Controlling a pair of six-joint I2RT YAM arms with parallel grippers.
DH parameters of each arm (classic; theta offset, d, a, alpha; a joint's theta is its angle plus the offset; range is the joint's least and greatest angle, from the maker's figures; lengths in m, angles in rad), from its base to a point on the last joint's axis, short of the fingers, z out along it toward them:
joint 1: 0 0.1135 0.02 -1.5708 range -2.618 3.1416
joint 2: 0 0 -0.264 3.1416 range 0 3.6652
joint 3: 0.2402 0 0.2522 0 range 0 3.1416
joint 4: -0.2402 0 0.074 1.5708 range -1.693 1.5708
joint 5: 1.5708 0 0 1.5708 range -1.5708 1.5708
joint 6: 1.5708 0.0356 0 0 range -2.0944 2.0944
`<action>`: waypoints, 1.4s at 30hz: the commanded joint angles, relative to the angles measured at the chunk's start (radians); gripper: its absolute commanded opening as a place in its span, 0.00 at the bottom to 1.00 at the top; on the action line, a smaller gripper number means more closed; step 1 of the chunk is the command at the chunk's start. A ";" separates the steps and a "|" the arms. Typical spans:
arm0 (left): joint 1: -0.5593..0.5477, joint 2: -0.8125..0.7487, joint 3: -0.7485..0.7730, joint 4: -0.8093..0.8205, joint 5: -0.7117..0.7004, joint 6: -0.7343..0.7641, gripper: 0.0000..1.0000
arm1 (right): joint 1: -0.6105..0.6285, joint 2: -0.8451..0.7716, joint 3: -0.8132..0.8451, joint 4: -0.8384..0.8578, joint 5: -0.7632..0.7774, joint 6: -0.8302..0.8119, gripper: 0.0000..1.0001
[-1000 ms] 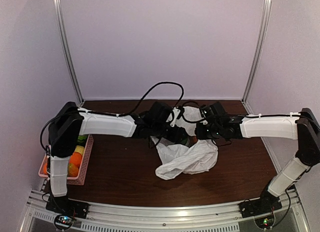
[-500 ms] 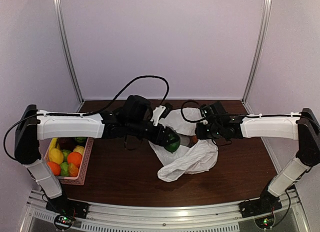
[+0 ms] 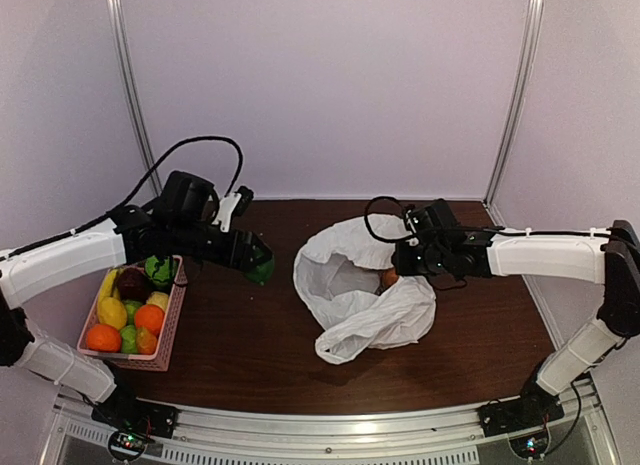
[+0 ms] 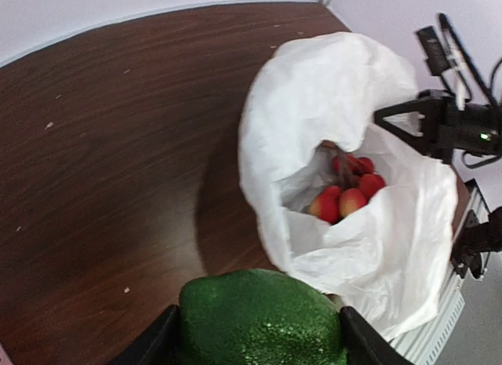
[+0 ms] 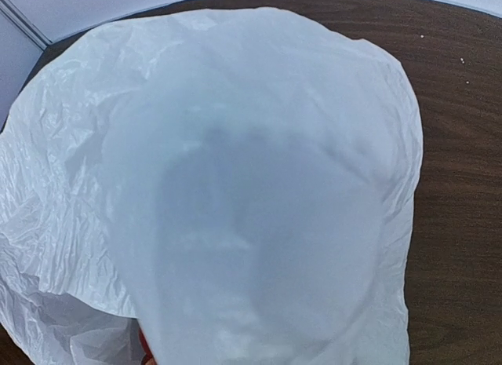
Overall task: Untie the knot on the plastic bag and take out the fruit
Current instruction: Pick up the fake fruit from the takeout bag, then place the fake fruit in the bin.
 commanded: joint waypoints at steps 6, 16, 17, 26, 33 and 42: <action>0.388 -0.189 -0.139 -0.215 0.012 -0.007 0.42 | -0.009 -0.044 -0.026 -0.001 0.030 -0.018 0.23; 0.701 -0.373 -0.243 -0.317 -0.093 -0.067 0.42 | -0.021 -0.053 -0.034 0.019 0.024 -0.035 0.24; 0.727 -0.400 -0.259 -0.325 -0.098 -0.074 0.42 | -0.024 -0.054 -0.035 0.024 0.021 -0.036 0.24; 0.790 -0.546 -0.288 -0.452 -0.374 -0.172 0.42 | -0.056 -0.053 -0.064 0.088 -0.040 -0.040 0.24; 0.790 -0.520 -0.295 -0.505 -0.478 -0.238 0.45 | -0.099 -0.068 -0.088 0.099 -0.080 -0.058 0.24; 0.790 -0.508 -0.295 -0.530 -0.516 -0.270 0.52 | -0.141 -0.090 -0.112 0.121 -0.108 -0.058 0.24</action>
